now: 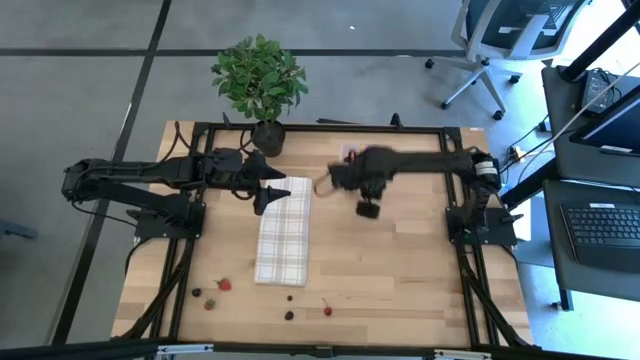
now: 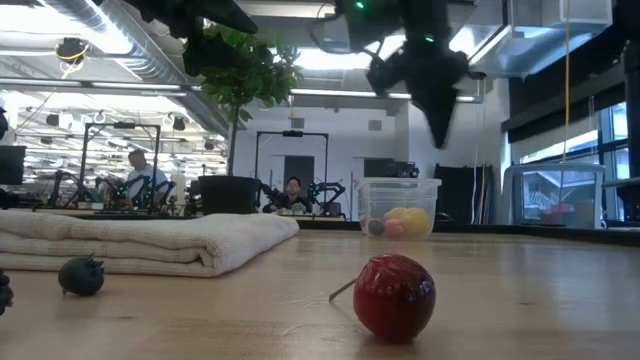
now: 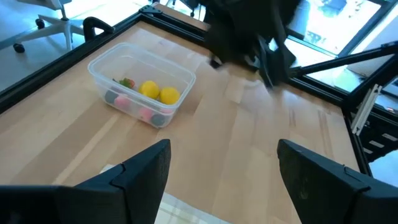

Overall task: Pick and placing Produce into tupperware
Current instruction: Put the right blueberry into the transparent bin

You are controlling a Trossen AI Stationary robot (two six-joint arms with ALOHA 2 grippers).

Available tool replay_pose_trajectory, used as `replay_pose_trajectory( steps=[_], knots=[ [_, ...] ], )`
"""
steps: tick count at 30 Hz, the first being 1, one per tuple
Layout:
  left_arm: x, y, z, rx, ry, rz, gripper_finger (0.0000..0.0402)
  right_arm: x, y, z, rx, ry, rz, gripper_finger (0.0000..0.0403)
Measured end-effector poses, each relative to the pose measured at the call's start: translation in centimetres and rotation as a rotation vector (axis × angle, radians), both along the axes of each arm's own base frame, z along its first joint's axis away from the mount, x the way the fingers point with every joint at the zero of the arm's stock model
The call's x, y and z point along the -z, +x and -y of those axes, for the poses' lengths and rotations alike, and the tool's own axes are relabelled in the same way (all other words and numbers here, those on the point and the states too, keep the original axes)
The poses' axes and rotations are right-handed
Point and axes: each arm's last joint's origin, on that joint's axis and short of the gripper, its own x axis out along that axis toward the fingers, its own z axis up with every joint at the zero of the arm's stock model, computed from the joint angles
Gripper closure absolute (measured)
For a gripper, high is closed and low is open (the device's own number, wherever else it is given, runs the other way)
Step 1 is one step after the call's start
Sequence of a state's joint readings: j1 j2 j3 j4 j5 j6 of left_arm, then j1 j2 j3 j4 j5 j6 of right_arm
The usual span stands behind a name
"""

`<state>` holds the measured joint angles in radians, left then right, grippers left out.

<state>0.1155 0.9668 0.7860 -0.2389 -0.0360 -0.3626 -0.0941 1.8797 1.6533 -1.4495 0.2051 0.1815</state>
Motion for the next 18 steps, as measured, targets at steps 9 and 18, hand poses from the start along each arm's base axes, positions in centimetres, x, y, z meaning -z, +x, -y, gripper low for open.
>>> replay_pose_trajectory(
  steps=[9,18],
  knots=[
    [0.1,0.0,0.5,0.026,0.004,-0.013,0.0117,-2.2,1.7,7.9,0.145,-0.016,0.357,0.0351],
    [0.2,0.0,0.9,0.047,0.003,-0.023,0.0117,2.1,0.5,10.5,0.222,0.064,0.333,0.0351]
  ],
)
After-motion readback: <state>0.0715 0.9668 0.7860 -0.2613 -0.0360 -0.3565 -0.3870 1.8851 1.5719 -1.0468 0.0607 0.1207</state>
